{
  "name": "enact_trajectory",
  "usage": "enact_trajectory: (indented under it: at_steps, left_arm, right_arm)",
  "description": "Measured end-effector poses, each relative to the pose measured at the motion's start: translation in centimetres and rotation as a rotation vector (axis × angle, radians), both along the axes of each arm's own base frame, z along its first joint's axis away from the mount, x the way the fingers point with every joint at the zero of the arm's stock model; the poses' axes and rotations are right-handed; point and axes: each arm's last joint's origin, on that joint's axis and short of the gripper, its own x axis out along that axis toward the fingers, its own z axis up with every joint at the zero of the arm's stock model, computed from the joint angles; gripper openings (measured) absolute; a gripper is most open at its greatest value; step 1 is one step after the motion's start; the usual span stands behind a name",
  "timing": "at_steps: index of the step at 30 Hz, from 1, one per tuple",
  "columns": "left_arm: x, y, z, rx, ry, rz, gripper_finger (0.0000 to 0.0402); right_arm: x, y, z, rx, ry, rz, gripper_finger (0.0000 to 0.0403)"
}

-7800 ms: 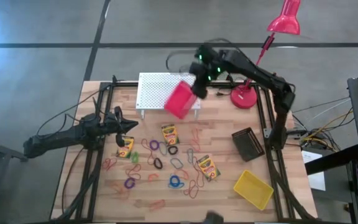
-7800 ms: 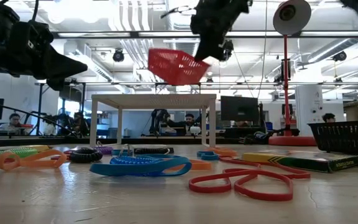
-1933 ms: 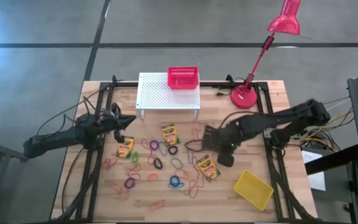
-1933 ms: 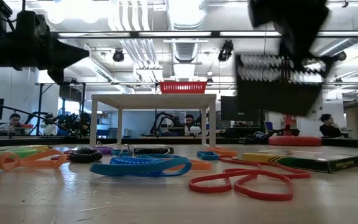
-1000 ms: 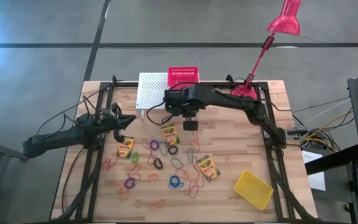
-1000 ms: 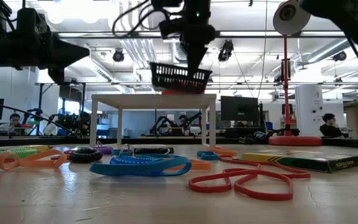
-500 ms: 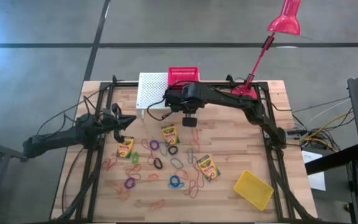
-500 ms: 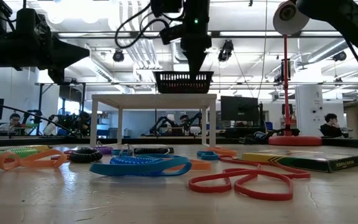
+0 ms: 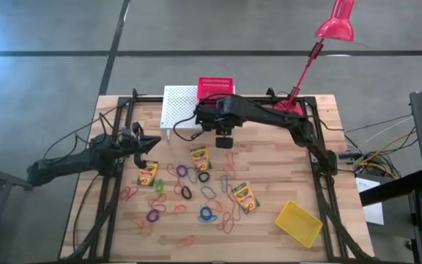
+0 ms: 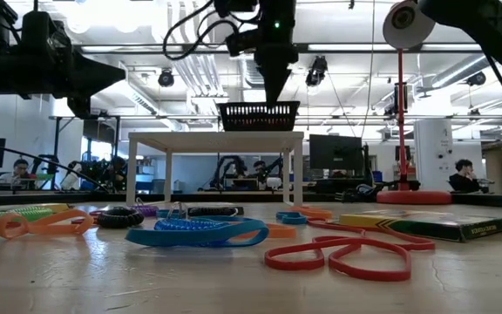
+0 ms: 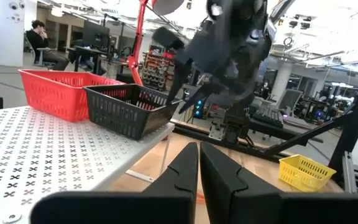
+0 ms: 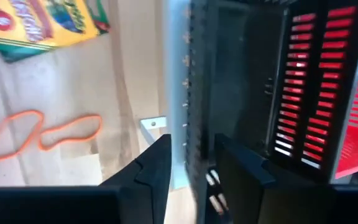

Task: Pick & Place Office Desk Supplies
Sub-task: Put the yellow bin on the shelf

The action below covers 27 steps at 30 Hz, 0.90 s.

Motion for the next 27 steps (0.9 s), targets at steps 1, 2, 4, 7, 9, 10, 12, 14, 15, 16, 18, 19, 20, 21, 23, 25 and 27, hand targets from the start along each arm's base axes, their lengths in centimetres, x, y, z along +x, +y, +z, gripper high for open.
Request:
enact_trajectory:
  at_steps: [1, 2, 4, 7, 9, 10, 12, 14, 15, 16, 18, 19, 20, 21, 23, 25, 27]
  left_arm:
    - [0.0, 0.0, 0.0, -0.003, 0.000, 0.000, 0.0023]
    - [0.0, 0.0, 0.0, -0.004, -0.001, 0.000, 0.0023]
    - [0.0, 0.0, 0.0, -0.006, -0.001, 0.000, 0.0023]
    - [0.0, 0.0, 0.0, -0.006, -0.002, 0.000, 0.0023]
    - [0.0, 0.0, 0.0, -0.006, -0.002, 0.000, 0.0023]
    - [0.0, 0.0, 0.0, -0.006, -0.002, 0.000, 0.0023]
    - [0.0, 0.0, 0.0, -0.006, -0.001, 0.000, 0.0023]
    - [0.0, 0.0, 0.0, -0.006, 0.000, 0.000, 0.0023]
    - [0.0, 0.0, 0.0, -0.006, 0.001, 0.000, 0.0023]
    - [0.0, 0.0, -0.1, -0.007, 0.003, 0.000, 0.0023]
    - [0.0, 0.0, -0.1, -0.008, 0.008, 0.000, 0.0023]
    - [0.0, 0.0, -0.1, -0.008, 0.008, 0.001, 0.0023]
    - [0.0, 0.0, -0.1, -0.007, 0.008, 0.001, 0.0023]
    - [0.0, 0.0, -0.1, -0.005, 0.009, 0.001, 0.0023]
    - [0.0, 0.0, -0.1, -0.004, 0.010, 0.004, 0.0023]
    - [0.0, 0.0, -0.1, -0.004, 0.009, 0.004, 0.0023]
    - [0.0, 0.0, -0.1, -0.005, 0.009, 0.002, 0.0023]
  right_arm:
    - [-0.2, 0.3, 0.5, -0.001, -0.012, 0.008, 0.0122]
    - [-0.4, 0.7, 1.0, -0.002, -0.025, 0.015, 0.0122]
    - [-1.0, 1.5, 2.2, 0.001, -0.060, 0.023, 0.0120]
    - [-1.9, 2.8, 3.7, 0.048, -0.115, 0.018, 0.0114]
    - [-2.4, 4.1, 4.1, 0.091, -0.139, 0.014, 0.0110]
    - [-2.7, 4.9, 4.1, 0.106, -0.141, 0.008, 0.0108]
    - [-3.4, 6.5, 3.7, 0.123, -0.130, -0.007, 0.0104]
    - [-4.5, 8.3, 2.9, 0.138, -0.105, -0.031, 0.0100]
    - [-5.0, 9.3, 2.4, 0.145, -0.091, -0.048, 0.0098]
    - [-5.6, 10.2, 1.9, 0.152, -0.087, -0.067, 0.0095]
    - [-7.2, 12.3, 1.0, 0.181, -0.072, -0.105, 0.0090]
    - [-8.0, 13.3, 0.5, 0.211, -0.056, -0.124, 0.0088]
    - [-8.8, 14.3, 0.2, 0.250, -0.045, -0.134, 0.0086]
    - [-9.6, 15.3, -0.4, 0.296, -0.024, -0.147, 0.0084]
    - [-11.1, 17.0, -1.2, 0.390, 0.018, -0.196, 0.0082]
    - [-12.5, 18.2, -2.0, 0.486, 0.082, -0.311, 0.0083]
    - [-14.1, 18.9, -2.7, 0.547, 0.144, -0.463, 0.0089]
